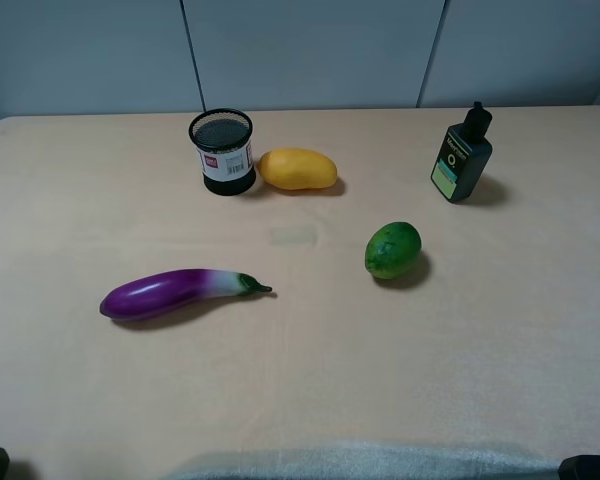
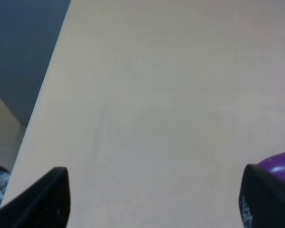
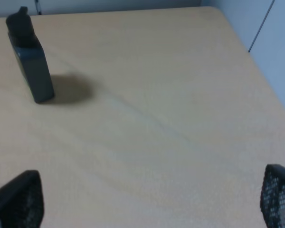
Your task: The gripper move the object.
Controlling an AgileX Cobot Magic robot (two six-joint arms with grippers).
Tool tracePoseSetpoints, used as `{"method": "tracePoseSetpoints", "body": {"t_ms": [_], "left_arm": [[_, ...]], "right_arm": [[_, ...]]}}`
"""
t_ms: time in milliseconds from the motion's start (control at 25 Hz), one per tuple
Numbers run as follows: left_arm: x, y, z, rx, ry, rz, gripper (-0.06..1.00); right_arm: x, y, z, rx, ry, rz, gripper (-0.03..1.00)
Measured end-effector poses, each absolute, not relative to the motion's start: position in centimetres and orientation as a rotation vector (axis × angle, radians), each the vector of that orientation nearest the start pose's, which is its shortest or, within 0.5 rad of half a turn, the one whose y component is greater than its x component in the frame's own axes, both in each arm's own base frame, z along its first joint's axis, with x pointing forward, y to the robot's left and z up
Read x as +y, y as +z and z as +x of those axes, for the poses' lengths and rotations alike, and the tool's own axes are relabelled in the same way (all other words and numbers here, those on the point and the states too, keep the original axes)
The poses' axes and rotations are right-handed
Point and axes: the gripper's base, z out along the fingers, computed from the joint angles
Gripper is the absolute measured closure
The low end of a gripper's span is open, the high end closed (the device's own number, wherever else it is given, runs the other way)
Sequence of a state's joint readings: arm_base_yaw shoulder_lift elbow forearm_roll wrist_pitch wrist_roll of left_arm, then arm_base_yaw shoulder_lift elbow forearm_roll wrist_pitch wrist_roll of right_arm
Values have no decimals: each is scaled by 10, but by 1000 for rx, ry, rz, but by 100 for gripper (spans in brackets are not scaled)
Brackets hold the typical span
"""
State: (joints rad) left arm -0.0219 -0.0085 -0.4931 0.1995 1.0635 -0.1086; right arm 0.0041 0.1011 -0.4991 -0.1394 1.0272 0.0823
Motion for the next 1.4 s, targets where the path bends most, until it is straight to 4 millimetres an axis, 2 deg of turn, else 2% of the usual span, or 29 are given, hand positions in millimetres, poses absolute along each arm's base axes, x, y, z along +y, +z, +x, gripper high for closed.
{"method": "tracePoseSetpoints", "body": {"t_ms": [1400], "left_arm": [[16, 277, -6, 2025, 156, -94, 15]], "right_arm": [[-11, 280, 12, 2105, -117, 77, 27]]}}
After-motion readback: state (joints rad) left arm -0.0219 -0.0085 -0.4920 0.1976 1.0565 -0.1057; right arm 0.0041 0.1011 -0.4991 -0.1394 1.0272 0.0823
